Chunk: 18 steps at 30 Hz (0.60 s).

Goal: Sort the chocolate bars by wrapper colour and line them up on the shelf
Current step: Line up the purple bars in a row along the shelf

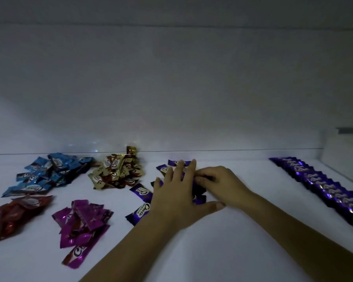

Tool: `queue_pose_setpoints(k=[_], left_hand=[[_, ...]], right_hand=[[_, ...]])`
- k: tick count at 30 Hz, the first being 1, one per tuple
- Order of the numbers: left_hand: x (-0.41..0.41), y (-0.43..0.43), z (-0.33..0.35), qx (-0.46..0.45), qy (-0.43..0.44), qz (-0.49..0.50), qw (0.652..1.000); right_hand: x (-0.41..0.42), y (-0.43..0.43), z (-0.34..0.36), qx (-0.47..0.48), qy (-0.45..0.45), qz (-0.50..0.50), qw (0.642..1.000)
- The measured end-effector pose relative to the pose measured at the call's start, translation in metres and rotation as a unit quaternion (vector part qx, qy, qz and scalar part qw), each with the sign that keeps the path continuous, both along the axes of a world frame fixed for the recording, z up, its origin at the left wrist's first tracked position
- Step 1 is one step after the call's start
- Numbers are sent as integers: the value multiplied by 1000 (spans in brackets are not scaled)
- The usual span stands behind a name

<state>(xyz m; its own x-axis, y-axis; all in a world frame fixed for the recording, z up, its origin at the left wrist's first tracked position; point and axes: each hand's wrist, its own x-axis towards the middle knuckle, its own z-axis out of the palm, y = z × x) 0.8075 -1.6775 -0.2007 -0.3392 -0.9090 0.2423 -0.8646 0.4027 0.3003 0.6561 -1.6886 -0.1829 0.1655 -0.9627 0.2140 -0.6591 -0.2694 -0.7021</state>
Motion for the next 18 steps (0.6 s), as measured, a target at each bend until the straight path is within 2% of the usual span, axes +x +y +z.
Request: queue_pose_setpoints(k=[3,6,9,13,18], left_hand=[[-1,-5,2,-27,14,-1,1000],[-1,-5,2,-48,16,-9,999],[2,-4,4,-83,7,-12,996],[-1,0,8,-167,-71,-25,983],[-3,5,13,-149,-94,-56,983]], right_hand=[[5,9,7,3,-73,34,997],[17,11,6,-17,-128,-1,992],[19,10,4,1,-202,-45,978],[10,5,4,-15,-188,-125,974],[3,7,7,42,-217,-114,968]])
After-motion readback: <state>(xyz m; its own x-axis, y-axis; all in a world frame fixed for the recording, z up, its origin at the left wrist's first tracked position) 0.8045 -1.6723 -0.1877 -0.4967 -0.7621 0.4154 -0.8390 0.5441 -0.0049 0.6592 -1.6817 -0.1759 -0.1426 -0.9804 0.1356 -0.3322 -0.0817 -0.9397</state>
